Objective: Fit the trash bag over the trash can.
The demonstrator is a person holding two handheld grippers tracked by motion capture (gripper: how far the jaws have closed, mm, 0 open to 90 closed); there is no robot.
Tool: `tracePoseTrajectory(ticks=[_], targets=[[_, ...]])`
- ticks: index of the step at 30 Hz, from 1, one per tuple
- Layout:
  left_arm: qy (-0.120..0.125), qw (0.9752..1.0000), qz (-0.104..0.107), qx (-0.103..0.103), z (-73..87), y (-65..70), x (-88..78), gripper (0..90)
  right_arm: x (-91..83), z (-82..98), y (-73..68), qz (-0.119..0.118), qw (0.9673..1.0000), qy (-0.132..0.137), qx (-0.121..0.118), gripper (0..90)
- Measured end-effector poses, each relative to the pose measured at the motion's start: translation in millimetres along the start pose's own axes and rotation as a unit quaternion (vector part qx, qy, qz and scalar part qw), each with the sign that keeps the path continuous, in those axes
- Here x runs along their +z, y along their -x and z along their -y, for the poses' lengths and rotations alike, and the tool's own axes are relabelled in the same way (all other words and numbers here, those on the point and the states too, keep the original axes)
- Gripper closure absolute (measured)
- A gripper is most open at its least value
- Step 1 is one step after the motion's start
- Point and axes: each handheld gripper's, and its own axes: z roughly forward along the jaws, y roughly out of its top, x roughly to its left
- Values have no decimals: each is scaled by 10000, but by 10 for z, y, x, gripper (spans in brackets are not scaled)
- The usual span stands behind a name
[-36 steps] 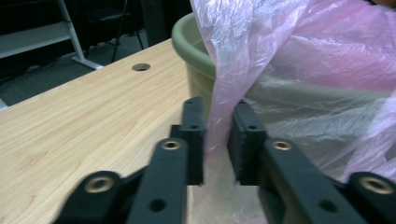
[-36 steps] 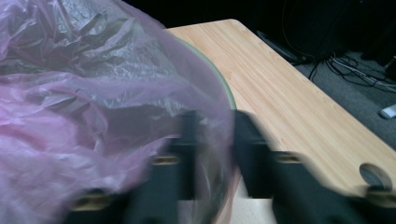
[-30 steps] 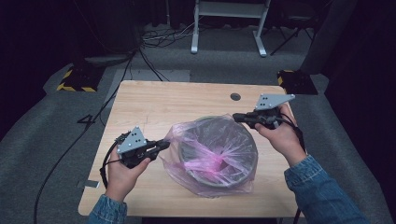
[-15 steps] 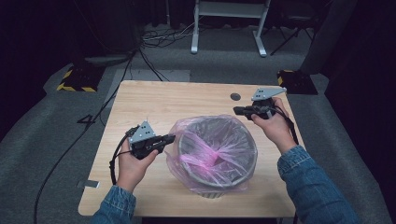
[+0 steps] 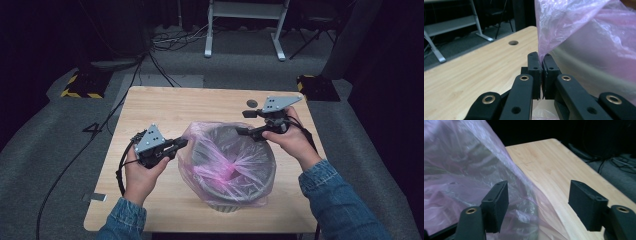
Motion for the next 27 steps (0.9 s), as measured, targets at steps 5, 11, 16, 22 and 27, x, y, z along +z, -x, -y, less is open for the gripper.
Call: tracePoseTrajectory(ticks=[5, 11, 16, 22, 27], targets=[[160, 9998, 51, 48, -82, -10, -9, 874, 100, -43, 26, -295, 9995, -49, -74, 710], [65, 10000, 6, 19, -33, -43, 1, 873, 47, -118, 70, -234, 9997, -78, -68, 900], [-140, 9999, -24, -66, 58, -86, 64, 876, 77, 19, 256, 217, 9989, -257, 318, 900], [-834, 9965, -58, -56, 307, -104, 316, 897, 299, 348, 378, 112, 9944, -790, 696, 900], [-1055, 9943, 91, -138, 504, -43, 433, 898, 371, 707, 417, -150, 9893, -963, 1089, 900]])
